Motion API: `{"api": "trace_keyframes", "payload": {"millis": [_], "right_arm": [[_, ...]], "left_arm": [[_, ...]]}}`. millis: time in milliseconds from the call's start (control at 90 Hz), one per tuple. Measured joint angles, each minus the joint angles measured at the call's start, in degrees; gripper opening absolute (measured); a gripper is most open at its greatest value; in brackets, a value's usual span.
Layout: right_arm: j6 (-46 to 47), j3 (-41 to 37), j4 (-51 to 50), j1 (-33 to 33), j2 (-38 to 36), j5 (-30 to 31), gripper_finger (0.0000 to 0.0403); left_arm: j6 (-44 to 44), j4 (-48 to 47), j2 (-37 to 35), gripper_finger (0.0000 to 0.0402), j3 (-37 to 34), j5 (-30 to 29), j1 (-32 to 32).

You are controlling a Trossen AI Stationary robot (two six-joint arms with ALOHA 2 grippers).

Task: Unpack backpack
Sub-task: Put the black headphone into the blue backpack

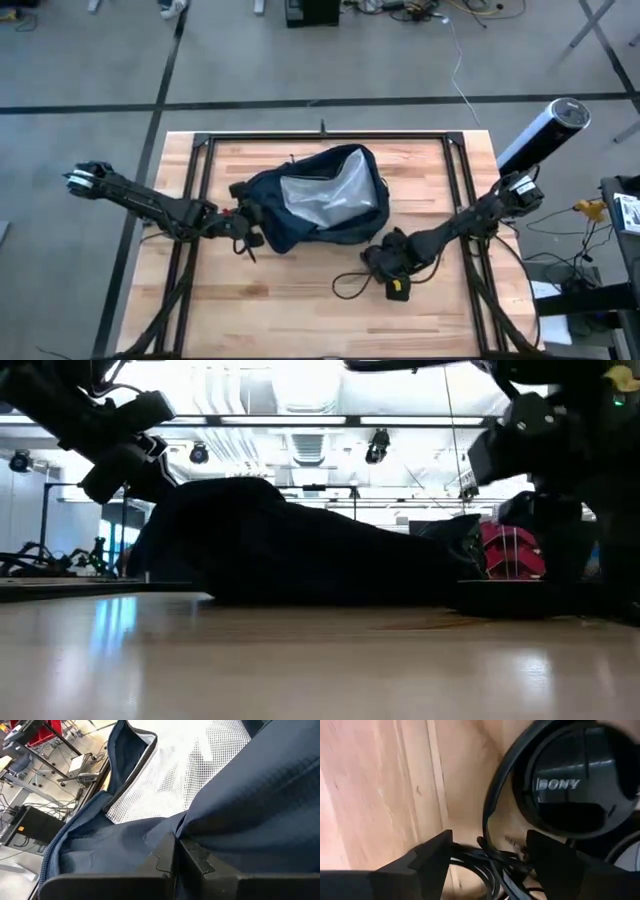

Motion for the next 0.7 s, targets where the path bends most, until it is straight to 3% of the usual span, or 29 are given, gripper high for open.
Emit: {"api": "trace_keyframes", "payload": {"millis": [233, 444, 611, 700], "right_arm": [[-2.1, -1.5, 2.6, -1.1, 2.7, 3.2, 0.0174], [-7.1, 2.3, -2.9, -1.4, 2.7, 2.1, 0.0018], [-10.3, 12.1, -12.0, -1.1, -0.4, 3.5, 0.0011], [-16.5, 16.2, -12.8, -1.1, -1.7, 6.0, 0.0004]], "left_arm": [[0.2, 0.0, 0.4, 0.0000, -0.1, -0.2, 0.0], [0.2, 0.2, 1.0, 0.0000, -0.1, -0.2, 0.0], [0.0, -0.1, 1.3, 0.0000, -0.2, 1.5, 0.1], [0.0, -0.4, 1.5, 0.0000, -0.2, 3.0, 0.0]]}}
